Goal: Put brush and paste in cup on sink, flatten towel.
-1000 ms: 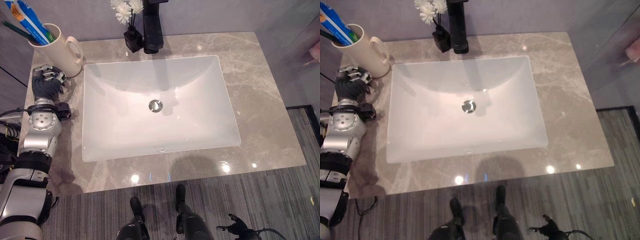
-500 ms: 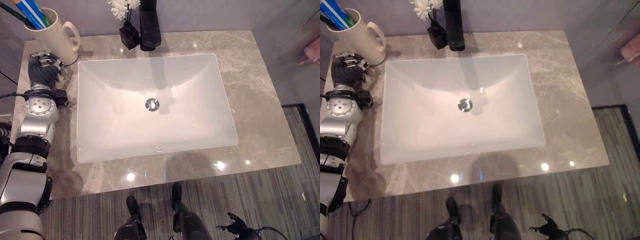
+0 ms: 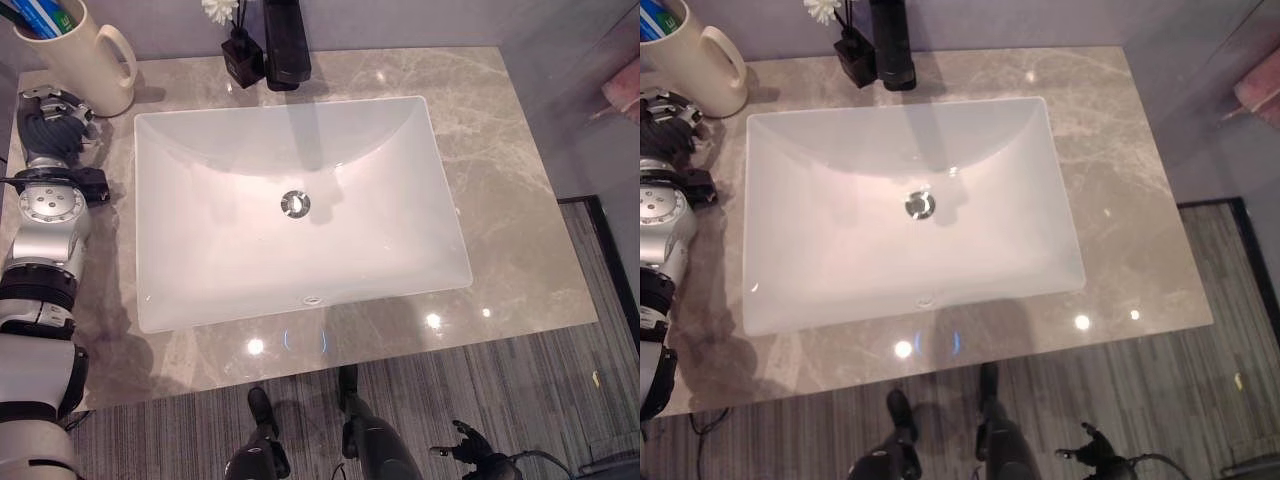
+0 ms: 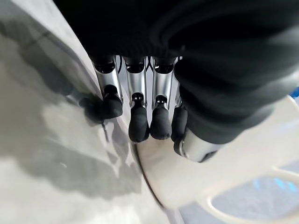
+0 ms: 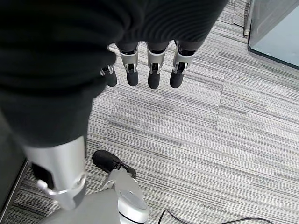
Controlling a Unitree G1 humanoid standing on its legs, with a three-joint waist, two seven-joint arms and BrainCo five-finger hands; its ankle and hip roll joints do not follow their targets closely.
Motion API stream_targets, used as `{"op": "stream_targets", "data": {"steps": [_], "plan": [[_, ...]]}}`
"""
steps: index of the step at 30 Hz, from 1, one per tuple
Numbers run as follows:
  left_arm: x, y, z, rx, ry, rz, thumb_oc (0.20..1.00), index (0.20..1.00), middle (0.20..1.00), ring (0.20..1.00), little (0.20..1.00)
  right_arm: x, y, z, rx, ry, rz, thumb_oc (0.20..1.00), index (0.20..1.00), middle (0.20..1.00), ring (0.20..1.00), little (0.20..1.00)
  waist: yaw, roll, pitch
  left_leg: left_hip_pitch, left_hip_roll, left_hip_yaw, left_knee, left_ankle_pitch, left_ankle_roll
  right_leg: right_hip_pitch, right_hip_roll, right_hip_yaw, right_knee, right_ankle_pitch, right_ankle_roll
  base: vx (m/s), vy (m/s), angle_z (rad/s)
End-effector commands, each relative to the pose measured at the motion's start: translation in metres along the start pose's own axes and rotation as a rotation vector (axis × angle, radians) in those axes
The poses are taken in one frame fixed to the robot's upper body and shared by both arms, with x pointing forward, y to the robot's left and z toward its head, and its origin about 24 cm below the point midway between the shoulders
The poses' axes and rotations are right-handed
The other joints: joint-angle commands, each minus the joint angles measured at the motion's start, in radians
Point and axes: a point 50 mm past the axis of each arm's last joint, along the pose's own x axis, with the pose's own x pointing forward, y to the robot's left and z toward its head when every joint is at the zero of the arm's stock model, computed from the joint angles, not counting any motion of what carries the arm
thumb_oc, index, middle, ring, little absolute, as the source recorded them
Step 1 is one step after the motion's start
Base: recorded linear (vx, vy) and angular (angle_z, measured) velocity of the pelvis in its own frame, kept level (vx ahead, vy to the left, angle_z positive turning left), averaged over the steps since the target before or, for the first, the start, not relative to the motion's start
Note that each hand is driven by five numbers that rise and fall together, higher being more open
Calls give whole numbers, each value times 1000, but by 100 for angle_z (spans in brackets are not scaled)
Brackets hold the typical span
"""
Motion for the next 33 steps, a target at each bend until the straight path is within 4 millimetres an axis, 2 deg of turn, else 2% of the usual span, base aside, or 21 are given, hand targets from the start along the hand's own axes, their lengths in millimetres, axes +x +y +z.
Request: {"op": "stream_targets", "data": {"steps": [1,2,3,6,10,11,14,18,22,33], "plan": [[15,33,16,27,-16,142,200,200,200,200,200,-2,-26,-3,-36,-12,-43,1000,1000,1000,1000,1000,2,29,51,15,-26,-111,4,7,19,58,61,32,9,5,32,-1,0,-8],[16,38,17,37,-6,155,200,200,200,200,200,-3,-28,-2,-32,-21,-45,1000,1000,1000,1000,1000,0,25,51,12,-25,-110,4,7,19,55,62,33,8,8,34,-2,-4,-7],[21,44,27,42,-18,182,200,200,200,200,200,-4,-28,-3,-20,-27,-46,1000,1000,1000,1000,1000,-4,14,51,2,-22,-109,4,9,18,46,64,35,4,18,38,-2,-4,-7],[24,44,32,50,-22,183,200,200,200,200,200,-4,-26,-5,-22,-18,-37,1000,1000,1000,1000,1000,-5,9,50,-6,-21,-111,4,11,18,39,63,35,1,22,39,0,0,-6],[31,40,48,57,-52,184,200,200,200,200,200,-4,-24,-5,-18,-26,-25,1000,1000,1000,1000,1000,-15,-4,49,-34,-17,-111,4,22,14,11,63,42,-2,40,45,-18,9,-1],[33,35,57,38,-82,179,200,200,200,200,200,-4,-25,-2,-5,-36,-29,1000,1000,1000,1000,1000,-22,-7,52,-62,-17,-114,4,33,11,-15,60,41,-2,59,55,-48,11,0],[34,34,62,44,-101,181,200,200,200,200,200,-5,-19,-3,23,-42,-13,1000,1000,1000,1000,1000,-24,-7,38,-103,-14,-120,4,43,9,-46,61,46,-2,73,60,-43,20,-1],[35,28,66,43,-110,162,200,200,200,200,200,-7,-18,-8,37,-28,-17,1000,1000,1000,1000,1000,-29,-9,34,-123,-12,-130,4,48,6,-62,58,43,-2,71,58,-12,10,-1],[34,12,68,43,-122,117,200,200,200,200,200,-9,-19,-14,30,-15,-18,1000,1000,1000,1000,1000,-35,-7,38,-124,-18,-138,4,50,6,-62,51,40,-2,67,55,0,0,0],[30,-12,71,-13,-155,31,200,200,200,200,200,-9,-27,-10,31,-42,-27,1000,1000,1000,1000,1000,-46,-1,34,-135,-22,-136,4,53,3,-78,47,49,-2,73,53,0,0,0]]}}
